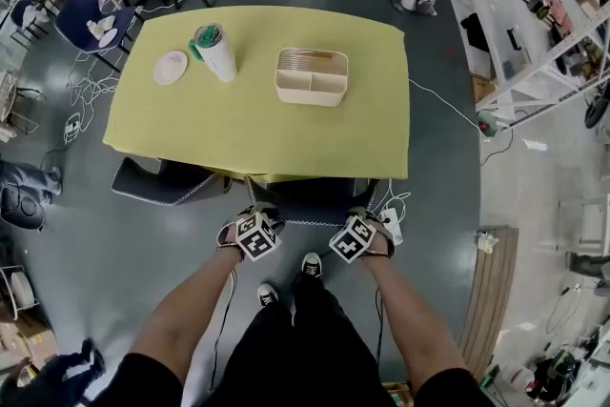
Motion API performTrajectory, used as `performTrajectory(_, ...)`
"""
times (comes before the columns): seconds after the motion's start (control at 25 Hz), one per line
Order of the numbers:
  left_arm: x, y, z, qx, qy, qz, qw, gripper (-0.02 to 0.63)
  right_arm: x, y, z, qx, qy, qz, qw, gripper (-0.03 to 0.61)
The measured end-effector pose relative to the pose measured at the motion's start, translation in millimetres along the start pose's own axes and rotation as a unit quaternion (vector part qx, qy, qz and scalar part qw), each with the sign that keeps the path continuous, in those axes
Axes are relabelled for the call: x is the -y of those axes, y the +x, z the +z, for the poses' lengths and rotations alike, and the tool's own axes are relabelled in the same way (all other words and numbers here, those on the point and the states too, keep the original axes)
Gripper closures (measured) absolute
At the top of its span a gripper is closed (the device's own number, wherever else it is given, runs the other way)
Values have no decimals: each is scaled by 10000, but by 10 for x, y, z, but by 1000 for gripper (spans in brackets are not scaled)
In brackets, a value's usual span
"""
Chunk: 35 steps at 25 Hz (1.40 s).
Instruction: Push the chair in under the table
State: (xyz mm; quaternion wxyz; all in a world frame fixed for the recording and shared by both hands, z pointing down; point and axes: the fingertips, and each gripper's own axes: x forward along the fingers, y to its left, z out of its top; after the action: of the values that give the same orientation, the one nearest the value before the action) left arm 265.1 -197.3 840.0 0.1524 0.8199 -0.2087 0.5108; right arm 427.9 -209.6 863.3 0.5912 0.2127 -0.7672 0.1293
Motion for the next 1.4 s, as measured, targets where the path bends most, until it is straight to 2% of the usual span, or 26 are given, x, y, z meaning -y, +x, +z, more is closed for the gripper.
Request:
performTrajectory(0.2,-28,-10,8,19,19,30,10000,460,13,-3,19,36,-30,27,10000,430)
performTrajectory(0.44,3,-5,-28,-68,-208,46,9997,456,-26,6,5,47,-163,16,9999,428)
performTrajectory(0.76,11,-77,-49,-49,-386,314,9988,442,-44,-160,-22,152,-59,-184,9997,414)
performTrajectory(0.84,31,-125,-41,46,-534,365,9979,437,-58,-249,-62,188,80,-222,9995,414)
performTrajectory(0.96,37,-278,-28,287,-863,463,9948,437,-59,-482,-93,402,570,-255,9972,417)
performTrajectory(1.0,33,-347,-26,384,-1006,509,9929,437,-25,-585,-90,550,782,-332,9949,431)
performTrajectory(1.08,33,-499,-7,635,-1303,624,9875,437,63,-806,-84,932,1267,-489,9863,506)
performTrajectory(1.2,76,-784,74,1132,-1731,821,9749,442,153,-1140,-66,1642,2004,-517,9645,548)
performTrajectory(1.28,100,-1039,171,1502,-2015,952,9632,457,206,-1390,-9,2100,2234,-558,9502,554)
performTrajectory(1.4,83,-1464,334,2038,-2281,1266,9436,509,275,-1808,144,2721,2298,-621,9324,562)
